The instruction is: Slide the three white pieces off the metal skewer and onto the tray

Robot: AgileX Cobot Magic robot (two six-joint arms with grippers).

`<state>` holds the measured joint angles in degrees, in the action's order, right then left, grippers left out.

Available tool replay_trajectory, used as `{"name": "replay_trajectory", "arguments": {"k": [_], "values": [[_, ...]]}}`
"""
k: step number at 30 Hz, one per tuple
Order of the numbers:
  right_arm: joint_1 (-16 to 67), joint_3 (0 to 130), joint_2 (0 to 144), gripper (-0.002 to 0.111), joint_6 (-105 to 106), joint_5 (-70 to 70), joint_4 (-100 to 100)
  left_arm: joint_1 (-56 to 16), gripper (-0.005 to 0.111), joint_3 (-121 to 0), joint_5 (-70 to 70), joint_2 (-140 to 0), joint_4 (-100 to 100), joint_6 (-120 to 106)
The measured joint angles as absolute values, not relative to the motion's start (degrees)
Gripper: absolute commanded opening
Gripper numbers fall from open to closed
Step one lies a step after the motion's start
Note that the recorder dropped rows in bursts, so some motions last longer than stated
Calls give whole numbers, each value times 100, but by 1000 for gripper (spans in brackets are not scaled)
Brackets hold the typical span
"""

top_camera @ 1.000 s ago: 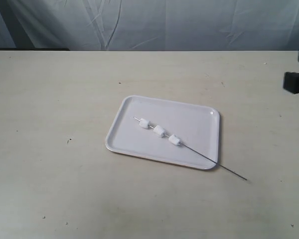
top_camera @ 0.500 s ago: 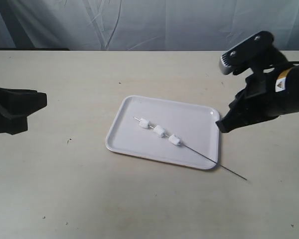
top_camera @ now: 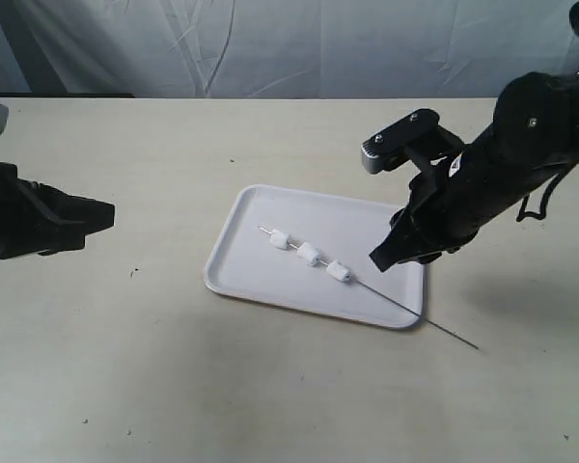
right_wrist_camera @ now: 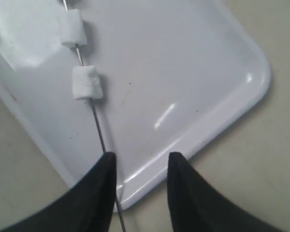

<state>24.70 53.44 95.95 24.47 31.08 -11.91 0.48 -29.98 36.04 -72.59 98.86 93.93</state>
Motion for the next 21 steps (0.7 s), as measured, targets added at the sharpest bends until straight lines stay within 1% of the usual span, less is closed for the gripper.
{"name": "replay_trajectory", "arguments": {"k": [3, 5, 11, 21], "values": [[2470, 5379, 9855, 33, 3055, 3190, -1534, 48, 32, -3022, 3604, -7536, 9886, 9393], [2470, 5379, 10002, 33, 3558, 3288, -1704, 48, 34, -3048, 3628, -7701, 9895, 9393], [2470, 5388, 10297, 33, 4281, 3499, -1957, 48, 34, -3190, 3990, -8110, 9895, 9403], [2470, 5388, 10492, 33, 4842, 3360, -2362, 48, 34, -3377, 4028, -8536, 9885, 9403]]}}
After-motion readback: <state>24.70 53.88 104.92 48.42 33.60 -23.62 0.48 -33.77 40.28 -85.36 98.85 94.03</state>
